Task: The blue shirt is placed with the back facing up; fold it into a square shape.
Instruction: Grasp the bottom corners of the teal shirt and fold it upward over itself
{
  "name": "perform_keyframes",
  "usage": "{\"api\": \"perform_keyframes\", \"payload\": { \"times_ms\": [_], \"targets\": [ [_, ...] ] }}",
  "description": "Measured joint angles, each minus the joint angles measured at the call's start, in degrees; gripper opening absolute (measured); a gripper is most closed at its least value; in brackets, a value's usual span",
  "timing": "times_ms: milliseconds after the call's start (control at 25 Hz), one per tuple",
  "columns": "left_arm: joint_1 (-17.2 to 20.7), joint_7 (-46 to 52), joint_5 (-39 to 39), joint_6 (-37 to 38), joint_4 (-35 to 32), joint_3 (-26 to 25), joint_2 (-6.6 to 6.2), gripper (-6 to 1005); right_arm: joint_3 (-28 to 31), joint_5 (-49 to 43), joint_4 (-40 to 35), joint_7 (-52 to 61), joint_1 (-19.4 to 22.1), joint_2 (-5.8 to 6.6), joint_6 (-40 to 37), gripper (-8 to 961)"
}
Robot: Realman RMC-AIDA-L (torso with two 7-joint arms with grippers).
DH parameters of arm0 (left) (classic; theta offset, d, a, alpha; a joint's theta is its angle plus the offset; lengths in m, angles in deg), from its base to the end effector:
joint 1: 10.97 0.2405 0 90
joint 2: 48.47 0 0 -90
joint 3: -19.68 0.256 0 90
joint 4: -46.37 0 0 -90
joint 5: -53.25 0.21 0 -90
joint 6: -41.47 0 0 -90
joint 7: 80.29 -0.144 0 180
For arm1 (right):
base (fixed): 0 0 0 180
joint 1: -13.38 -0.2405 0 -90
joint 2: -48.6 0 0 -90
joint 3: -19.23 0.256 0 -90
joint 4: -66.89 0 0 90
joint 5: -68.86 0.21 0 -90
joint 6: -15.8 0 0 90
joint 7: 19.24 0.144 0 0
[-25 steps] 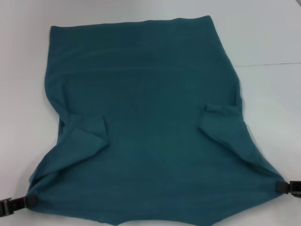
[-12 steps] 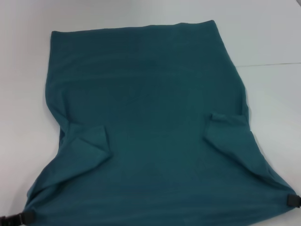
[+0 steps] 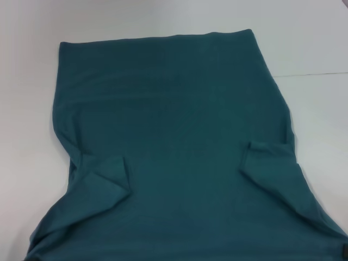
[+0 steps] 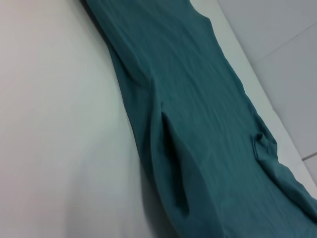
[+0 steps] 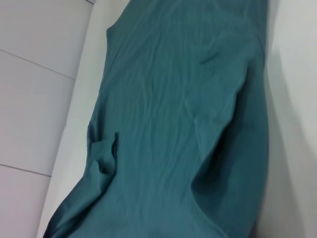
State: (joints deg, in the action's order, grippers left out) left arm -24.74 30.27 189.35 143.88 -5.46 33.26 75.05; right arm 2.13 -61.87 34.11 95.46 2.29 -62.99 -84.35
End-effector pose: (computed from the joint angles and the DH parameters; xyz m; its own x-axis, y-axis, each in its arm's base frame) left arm -0.3629 0.2054 0.0383 0.1702 0.8399 0.5153 0.9683 -0.2394 0.0705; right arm 0.3962 0.1889 0.0611 -0.0307 -0.8658 -0.4994 -0.9756 -0.0828 0.2035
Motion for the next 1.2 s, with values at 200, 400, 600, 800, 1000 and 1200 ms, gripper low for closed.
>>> {"api": "perform_keyframes", "payload": {
  "times_ms": [200,400,600,800,1000,1200],
  "targets": [
    [0.4,-0.4,0.0,1.4,0.0,-0.9,0.15,82,0.9,0.0,0.0,-0.5,0.6,0.20,-1.4,76],
    [-2.4,0.0,-1.2,1.4,1.2,-1.4,-0.47,82,2.3,0.2,0.0,-0.3,-1.5,0.36,-1.2,76],
    [-8.4,0.3,-3.1,-0.9,5.8,-1.5,-2.30,82,2.4,0.3,0.0,0.4,-6.8,0.62,0.7,76],
    [-14.3,1.8,-4.2,-5.7,9.5,-1.5,-3.98,82,2.4,0.3,0.4,1.4,-12.7,1.36,5.1,76],
    [-19.7,3.7,-5.5,-13.5,12.8,-1.5,-5.55,81,2.0,0.3,0.8,1.9,-18.2,1.88,10.7,75],
    [-22.3,4.0,-9.6,-20.3,14.7,-1.5,-5.95,81,1.1,0.1,1.2,2.5,-22.5,1.52,17.3,75]
  ]
}}
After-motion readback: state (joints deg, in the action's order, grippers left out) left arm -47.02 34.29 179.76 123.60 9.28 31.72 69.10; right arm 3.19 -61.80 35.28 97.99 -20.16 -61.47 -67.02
